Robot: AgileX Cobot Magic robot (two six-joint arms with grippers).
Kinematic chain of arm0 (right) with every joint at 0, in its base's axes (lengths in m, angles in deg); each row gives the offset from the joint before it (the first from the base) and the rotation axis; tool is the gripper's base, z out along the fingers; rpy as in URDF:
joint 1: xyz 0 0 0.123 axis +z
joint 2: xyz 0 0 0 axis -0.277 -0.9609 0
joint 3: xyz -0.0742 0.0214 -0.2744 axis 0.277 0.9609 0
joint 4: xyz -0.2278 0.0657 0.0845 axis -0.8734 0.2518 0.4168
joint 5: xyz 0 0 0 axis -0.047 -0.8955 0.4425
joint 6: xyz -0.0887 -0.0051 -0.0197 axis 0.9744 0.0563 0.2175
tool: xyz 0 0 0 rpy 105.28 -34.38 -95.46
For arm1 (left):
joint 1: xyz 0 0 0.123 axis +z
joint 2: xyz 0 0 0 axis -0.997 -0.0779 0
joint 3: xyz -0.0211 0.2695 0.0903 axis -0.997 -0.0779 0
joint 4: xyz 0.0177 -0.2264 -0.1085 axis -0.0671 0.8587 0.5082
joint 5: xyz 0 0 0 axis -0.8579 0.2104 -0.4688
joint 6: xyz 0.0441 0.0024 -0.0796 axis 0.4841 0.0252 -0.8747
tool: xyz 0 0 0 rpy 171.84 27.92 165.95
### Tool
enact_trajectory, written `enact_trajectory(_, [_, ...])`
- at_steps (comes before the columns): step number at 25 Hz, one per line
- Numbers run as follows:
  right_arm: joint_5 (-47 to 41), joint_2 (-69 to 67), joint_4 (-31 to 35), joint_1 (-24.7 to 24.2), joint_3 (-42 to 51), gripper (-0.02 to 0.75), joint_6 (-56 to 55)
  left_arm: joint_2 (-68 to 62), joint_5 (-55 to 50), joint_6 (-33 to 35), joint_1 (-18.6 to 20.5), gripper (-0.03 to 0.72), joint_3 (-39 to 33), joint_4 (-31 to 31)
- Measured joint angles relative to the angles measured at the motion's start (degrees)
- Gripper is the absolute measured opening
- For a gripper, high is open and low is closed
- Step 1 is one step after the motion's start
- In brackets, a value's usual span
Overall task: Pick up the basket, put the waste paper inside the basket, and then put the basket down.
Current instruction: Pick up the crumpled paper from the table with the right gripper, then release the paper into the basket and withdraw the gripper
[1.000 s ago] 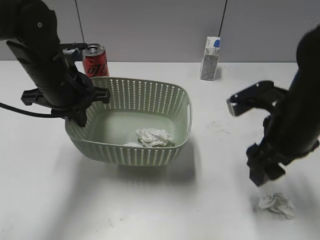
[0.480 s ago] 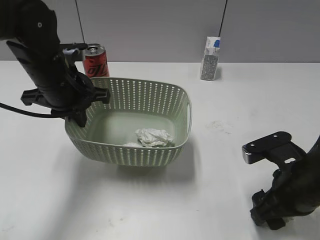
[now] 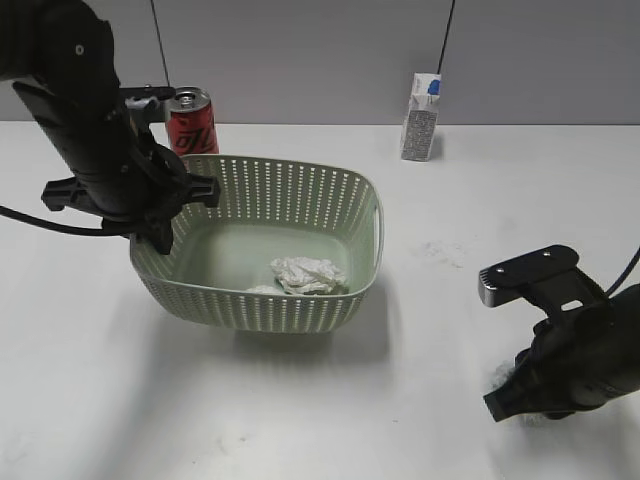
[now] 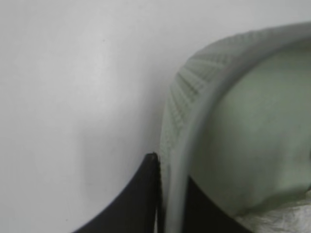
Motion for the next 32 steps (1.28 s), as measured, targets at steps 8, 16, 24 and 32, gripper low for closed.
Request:
enact_trajectory(8, [-7.3,7.0,6.1,0.0,-11.7,0.002,4.5,0.0,0.1,0.0,0.0,0.018,0.0,-0.1])
enact_trajectory(16, [-14.5,7.3,35.9,0.0,-32.5,0.001,30.4,0.0,0.4,0.0,0.0,0.021,0.0,0.0])
enact_trajectory(24, [-23.1,-8.4,37.4,5.1,-45.5,0.05,32.0,0.0,1.0,0.0,0.0,0.021,0.0,0.3])
enact_trajectory(32, [-27.1,-15.8,30.2,6.4,-52.2,0.631,27.6,0.0,0.7,0.0,0.0,0.021,0.0,0.4])
